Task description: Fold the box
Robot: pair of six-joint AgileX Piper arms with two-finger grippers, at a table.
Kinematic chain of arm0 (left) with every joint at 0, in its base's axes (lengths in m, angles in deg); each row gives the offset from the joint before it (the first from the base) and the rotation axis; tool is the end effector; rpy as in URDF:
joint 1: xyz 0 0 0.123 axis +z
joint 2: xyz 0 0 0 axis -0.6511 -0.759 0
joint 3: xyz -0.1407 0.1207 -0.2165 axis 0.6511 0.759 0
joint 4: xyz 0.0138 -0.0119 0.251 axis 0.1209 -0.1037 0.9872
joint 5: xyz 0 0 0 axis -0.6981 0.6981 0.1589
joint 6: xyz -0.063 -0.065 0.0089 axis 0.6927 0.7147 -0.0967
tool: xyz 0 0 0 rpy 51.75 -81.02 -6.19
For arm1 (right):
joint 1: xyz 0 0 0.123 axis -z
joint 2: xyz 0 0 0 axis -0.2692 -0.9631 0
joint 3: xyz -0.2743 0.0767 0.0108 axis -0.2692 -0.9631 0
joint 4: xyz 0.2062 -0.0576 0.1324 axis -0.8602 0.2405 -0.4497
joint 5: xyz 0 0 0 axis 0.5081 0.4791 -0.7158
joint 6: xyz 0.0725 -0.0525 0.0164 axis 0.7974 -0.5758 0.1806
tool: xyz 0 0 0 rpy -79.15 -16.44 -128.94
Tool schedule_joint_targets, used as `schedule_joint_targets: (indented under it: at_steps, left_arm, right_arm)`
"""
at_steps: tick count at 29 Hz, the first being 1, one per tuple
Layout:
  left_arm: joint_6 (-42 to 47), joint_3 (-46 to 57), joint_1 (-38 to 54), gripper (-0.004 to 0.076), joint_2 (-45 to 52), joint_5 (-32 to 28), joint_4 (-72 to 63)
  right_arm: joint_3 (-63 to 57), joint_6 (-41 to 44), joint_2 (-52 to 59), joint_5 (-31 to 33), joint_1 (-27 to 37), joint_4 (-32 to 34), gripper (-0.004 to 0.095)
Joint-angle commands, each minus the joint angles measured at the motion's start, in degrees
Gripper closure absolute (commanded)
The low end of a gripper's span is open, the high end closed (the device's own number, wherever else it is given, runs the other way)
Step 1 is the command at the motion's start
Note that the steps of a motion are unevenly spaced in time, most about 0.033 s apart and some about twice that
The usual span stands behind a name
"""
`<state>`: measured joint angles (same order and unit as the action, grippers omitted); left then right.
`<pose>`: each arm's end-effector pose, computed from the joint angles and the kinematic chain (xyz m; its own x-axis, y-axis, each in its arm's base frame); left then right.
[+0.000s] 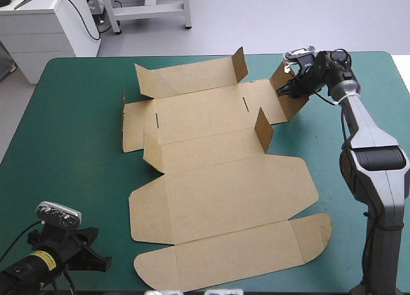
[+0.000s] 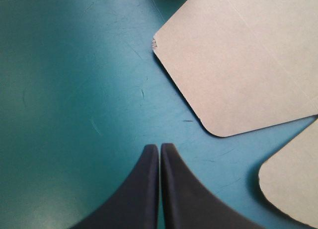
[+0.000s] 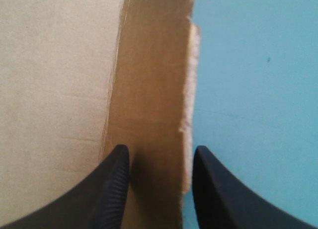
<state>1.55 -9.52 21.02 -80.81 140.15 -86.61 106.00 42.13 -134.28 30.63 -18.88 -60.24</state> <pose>0.0598 -0.0226 0.2697 -0.6720 0.2400 -0.7006 0.3448 0.9386 -0.0092 0.5056 0.0380 0.2585 -0.7866 -0.2851 -0.5477 -0.3099 0.9495 -0.0492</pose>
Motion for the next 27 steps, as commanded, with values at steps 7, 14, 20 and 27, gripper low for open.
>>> schedule_joint_targets:
  at_steps: [7, 14, 20, 27]
  left_arm:
    - [0.55, -1.48, -0.25, 0.0731, -0.57, -2.89, -0.09]
    - [0.55, -1.48, -0.25, 0.0731, -0.57, -2.89, -0.09]
    - [0.55, -1.48, -0.25, 0.0731, -0.57, -2.89, -0.09]
    - [0.55, -1.48, -0.25, 0.0731, -0.57, -2.89, -0.09]
  right_arm:
    - [2.14, -0.88, 3.81, -2.98, -0.14, -1.29, 0.0899]
    - [5.29, -3.11, 3.81, 0.72, -0.14, -1.58, 0.0929]
    - [10.39, -15.22, 5.24, 4.89, -0.53, -7.83, 0.0929]
    - [16.02, -30.51, 6.44, 12.23, -5.36, -8.04, 0.0929]
